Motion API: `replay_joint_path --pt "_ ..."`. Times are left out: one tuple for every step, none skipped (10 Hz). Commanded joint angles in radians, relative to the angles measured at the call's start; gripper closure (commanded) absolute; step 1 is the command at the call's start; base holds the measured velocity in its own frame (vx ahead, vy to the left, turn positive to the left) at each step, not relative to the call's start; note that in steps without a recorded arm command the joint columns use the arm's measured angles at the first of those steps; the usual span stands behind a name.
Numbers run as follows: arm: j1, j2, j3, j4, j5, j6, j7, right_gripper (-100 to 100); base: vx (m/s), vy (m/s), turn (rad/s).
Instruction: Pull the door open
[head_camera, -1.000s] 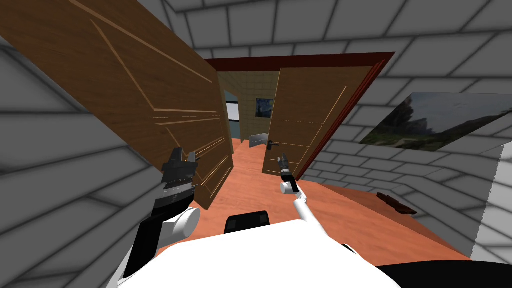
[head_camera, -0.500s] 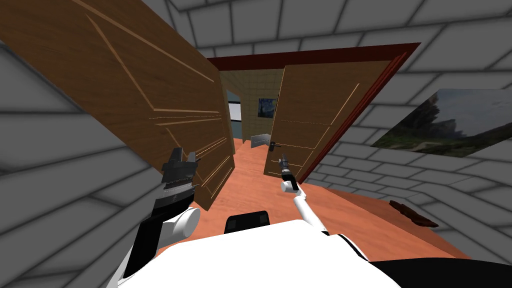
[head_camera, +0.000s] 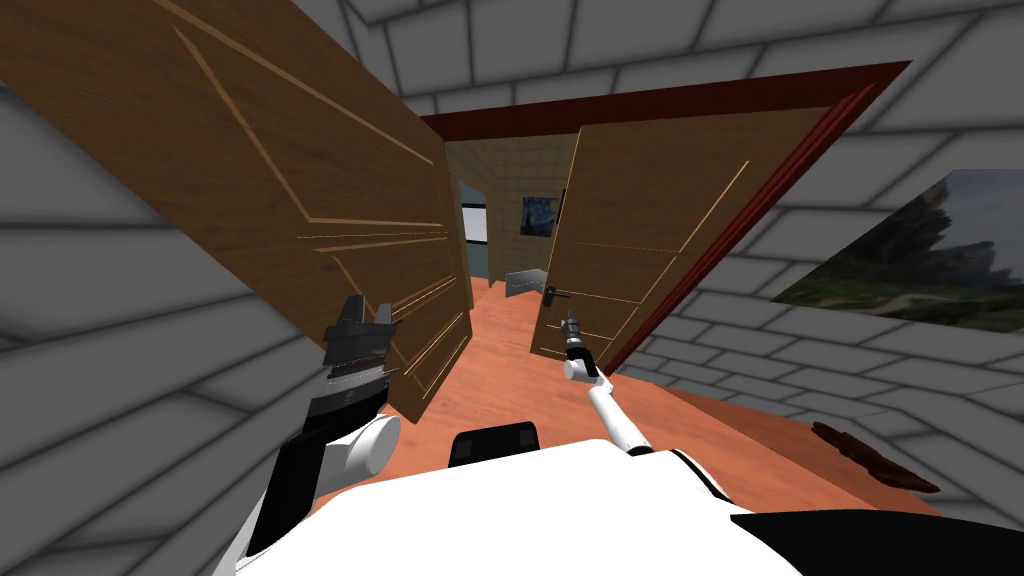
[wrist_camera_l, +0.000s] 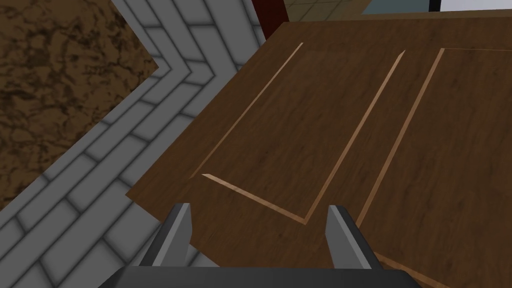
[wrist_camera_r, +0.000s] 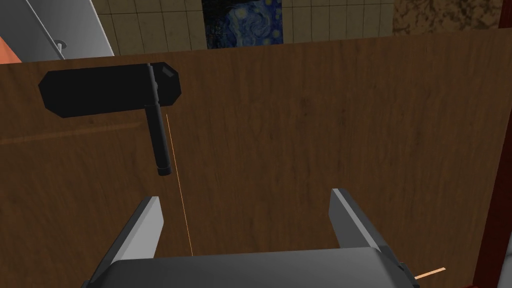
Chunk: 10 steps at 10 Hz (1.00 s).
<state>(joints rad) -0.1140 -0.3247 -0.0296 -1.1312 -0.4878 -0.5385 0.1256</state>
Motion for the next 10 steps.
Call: replay_joint_path --pt "-0.021 -0.012 -0.005 0.048 -0.03 0.007 0.015 -100 0.103 -0.021 0.088" --pt "-0.038 -0.02 -0.007 0.075 -0.047 0.008 0.022 -100 0.103 -0.018 0.096" --pt "-0.038 -0.02 -0.007 0.084 -0.047 0.008 0.022 -100 0.063 -0.007 0.032" --pt "-0.053 -0.028 -0.009 0.116 -0.064 0.009 0.028 -100 0.051 -0.005 0.041" --pt "-0.069 -0.036 -0.01 0.14 -0.08 0.009 0.035 -100 0.074 -0.009 0.095" --pt "-0.069 -0.036 -0.01 0.151 -0.08 0.009 0.035 -100 0.053 -0.014 0.029" --pt "-0.084 -0.043 -0.012 0.184 -0.096 0.01 0.041 -100 0.044 -0.015 0.036" --pt "-0.098 -0.05 -0.014 0.215 -0.112 0.011 0.047 -100 0.077 -0.016 0.08" --pt "-0.112 -0.057 -0.015 0.244 -0.126 0.011 0.053 -100 0.088 -0.022 0.075" --pt "-0.125 -0.063 -0.017 0.273 -0.14 0.012 0.059 -100 0.07 -0.019 0.075"
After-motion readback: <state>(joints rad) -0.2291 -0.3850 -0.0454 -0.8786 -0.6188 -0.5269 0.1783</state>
